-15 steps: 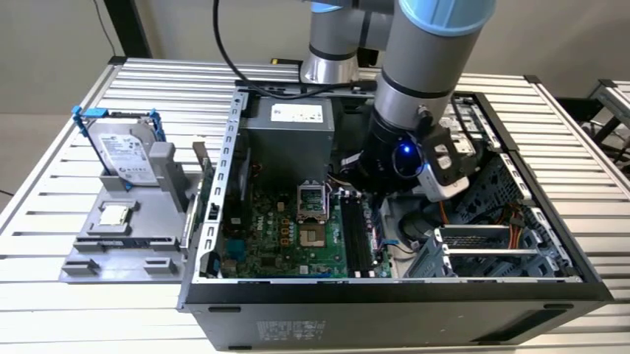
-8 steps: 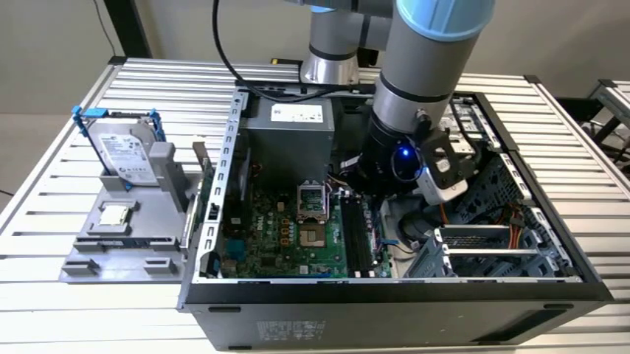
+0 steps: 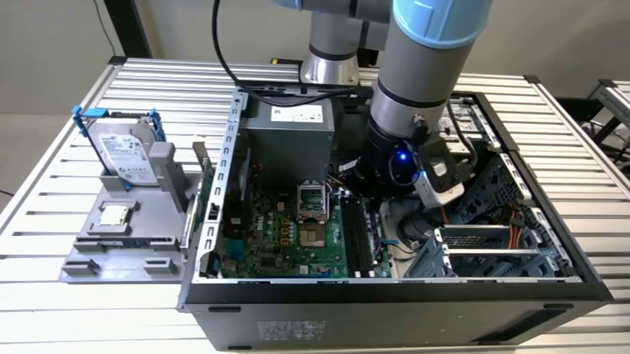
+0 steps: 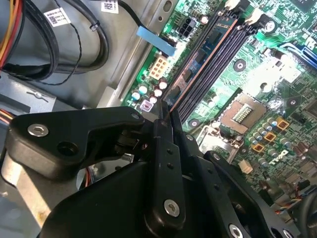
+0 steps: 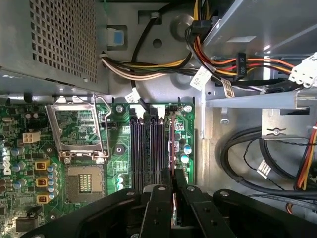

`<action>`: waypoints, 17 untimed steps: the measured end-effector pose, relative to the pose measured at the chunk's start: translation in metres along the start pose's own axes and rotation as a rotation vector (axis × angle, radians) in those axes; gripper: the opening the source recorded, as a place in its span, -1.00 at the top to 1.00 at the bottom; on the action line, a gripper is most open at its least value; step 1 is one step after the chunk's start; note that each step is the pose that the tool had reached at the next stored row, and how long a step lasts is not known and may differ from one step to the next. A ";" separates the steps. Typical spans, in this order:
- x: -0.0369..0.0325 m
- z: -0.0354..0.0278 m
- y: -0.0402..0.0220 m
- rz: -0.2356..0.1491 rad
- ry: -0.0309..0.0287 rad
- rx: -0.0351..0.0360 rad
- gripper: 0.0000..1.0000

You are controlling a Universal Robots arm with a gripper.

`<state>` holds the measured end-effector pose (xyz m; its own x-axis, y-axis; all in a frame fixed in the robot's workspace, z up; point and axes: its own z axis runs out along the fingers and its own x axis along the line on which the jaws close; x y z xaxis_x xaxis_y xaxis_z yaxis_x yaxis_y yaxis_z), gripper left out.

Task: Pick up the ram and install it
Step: 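Insert the ram into the slot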

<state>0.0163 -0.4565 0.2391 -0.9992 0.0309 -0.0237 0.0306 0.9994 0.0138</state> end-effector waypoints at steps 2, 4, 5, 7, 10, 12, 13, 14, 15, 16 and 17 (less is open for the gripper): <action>0.0001 0.0010 -0.0002 -0.001 0.0006 0.0000 1.00; 0.0010 0.0020 -0.0009 -0.002 0.0008 0.0001 1.00; 0.0013 0.0024 -0.0016 -0.003 0.0008 0.0000 1.00; 0.0018 0.0034 -0.0026 -0.005 0.0008 -0.0003 1.00; 0.0026 0.0046 -0.0036 -0.009 0.0009 -0.0002 1.00; 0.0027 0.0055 -0.0042 -0.011 0.0010 -0.0004 1.00; 0.0028 0.0061 -0.0043 -0.013 0.0011 -0.0003 1.00; 0.0030 0.0066 -0.0044 -0.014 0.0012 -0.0003 1.00; 0.0032 0.0068 -0.0045 -0.015 0.0013 0.0000 1.00; 0.0033 0.0070 -0.0045 -0.016 0.0014 0.0004 1.00; 0.0034 0.0073 -0.0046 -0.017 0.0014 0.0003 1.00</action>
<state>0.0129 -0.4608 0.2317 -0.9997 0.0136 -0.0225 0.0133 0.9998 0.0131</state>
